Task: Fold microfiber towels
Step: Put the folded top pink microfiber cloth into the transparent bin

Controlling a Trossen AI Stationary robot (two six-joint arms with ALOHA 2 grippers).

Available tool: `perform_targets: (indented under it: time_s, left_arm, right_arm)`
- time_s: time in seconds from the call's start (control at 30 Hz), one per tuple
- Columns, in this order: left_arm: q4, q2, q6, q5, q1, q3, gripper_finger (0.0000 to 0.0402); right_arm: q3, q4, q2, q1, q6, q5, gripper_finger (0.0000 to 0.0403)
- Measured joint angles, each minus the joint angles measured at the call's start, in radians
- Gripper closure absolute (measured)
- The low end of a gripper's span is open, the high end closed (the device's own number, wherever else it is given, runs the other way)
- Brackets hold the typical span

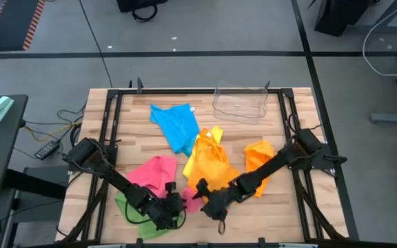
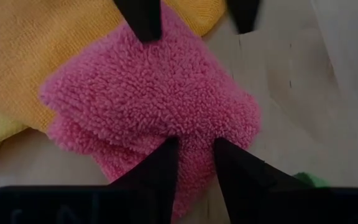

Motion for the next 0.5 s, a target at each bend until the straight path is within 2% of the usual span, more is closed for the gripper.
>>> perform_targets:
  time_s: [0.1,0.23,0.5]
  left_arm:
    - [-0.001,0.000,0.010,0.000,0.000,0.000,0.0287]
    - [-0.002,0.000,0.010,0.000,0.000,0.000,0.0283]
    - [-0.009,0.000,0.015,-0.001,0.000,0.001,0.0289]
  right_arm:
    - [0.001,-0.018,0.000,0.047,-0.159,0.142,0.0098]
    - [0.001,-0.044,0.000,0.082,-0.301,0.252,0.0098]
    - [0.008,-0.050,0.016,0.063,-0.337,0.265,0.0090]
